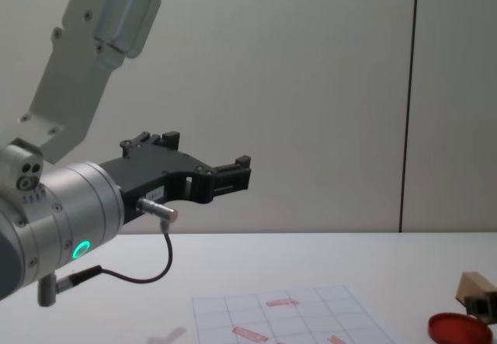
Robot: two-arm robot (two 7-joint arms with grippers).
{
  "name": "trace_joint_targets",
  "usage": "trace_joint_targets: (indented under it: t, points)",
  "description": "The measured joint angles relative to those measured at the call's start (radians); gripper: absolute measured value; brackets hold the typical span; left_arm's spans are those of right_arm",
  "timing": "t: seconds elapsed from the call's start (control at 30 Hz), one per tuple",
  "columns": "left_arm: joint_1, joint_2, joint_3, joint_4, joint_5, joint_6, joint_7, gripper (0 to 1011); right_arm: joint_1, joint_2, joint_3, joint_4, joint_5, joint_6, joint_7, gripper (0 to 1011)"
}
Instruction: Use the one hand to pick up the stamp and affix it onto the A4 paper.
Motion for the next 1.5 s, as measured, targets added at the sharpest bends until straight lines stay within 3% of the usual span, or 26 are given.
trace_joint_targets:
  t: [0.97, 1.47, 1.5]
  points:
    - [0.0, 0.0, 0.0, 0.0, 0.0, 0.0, 0.0, 1002, 0.005, -0.005, -0.004, 0.019, -0.016, 0.002, 0.009, 232]
    - [0.0, 0.0, 0.0, 0.0, 0.0, 0.0, 0.0, 1002, 0.006, -0.005, -0.004, 0.021, -0.018, 0.001, 0.009, 725]
    - [0.0, 0.0, 0.0, 0.0, 0.0, 0.0, 0.0, 1002, 0.006, -0.005, -0.004, 0.021, -0.018, 0.001, 0.009, 725]
